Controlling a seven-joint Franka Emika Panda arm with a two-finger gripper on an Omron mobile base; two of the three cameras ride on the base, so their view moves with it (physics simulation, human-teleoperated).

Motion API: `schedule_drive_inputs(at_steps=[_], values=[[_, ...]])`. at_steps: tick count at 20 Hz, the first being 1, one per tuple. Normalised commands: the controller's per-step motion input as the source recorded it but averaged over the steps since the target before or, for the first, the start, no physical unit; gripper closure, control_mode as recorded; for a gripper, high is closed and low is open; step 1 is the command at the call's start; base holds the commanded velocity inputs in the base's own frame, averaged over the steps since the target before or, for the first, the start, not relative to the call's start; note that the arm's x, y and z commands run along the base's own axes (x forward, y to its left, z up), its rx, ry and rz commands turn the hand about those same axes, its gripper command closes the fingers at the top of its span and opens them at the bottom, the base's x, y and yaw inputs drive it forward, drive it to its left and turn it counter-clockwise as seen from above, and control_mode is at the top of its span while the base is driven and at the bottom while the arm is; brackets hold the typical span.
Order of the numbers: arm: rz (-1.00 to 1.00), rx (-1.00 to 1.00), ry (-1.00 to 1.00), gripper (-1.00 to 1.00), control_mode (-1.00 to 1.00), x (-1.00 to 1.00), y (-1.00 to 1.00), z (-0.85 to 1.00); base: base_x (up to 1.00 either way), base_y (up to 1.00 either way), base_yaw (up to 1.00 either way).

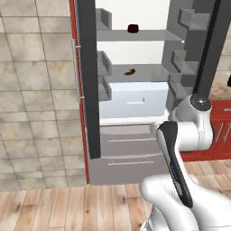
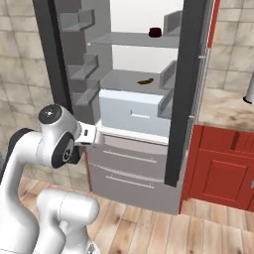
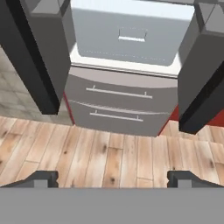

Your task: Pick the orange and banana from the fridge and place them on the plate next to the blender to make a fruit smoothie.

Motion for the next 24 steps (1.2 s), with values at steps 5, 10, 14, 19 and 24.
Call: schedule_drive_inputs(at_steps=[5,10,14,19,24], values=[[0.0,0.0,0.0,-1.0,1.0,0.0,0.0,0.0,0.69,0.13,-0.16],[0.0,0.0,0.0,-1.0,1.0,0.0,0.0,0.0,0.53,0.0,-0.06],[0.0,0.0,0.0,-1.0,1.0,0.0,0.0,0.0,0.63,0.0,-0.06],[0.0,0.0,0.0,-1.0,1.0,0.0,0.0,0.0,0.65,0.01,-0.07],[0.0,0.0,0.0,-1.0,1.0,0.0,0.0,0.0,0.63,0.11,-0.07]])
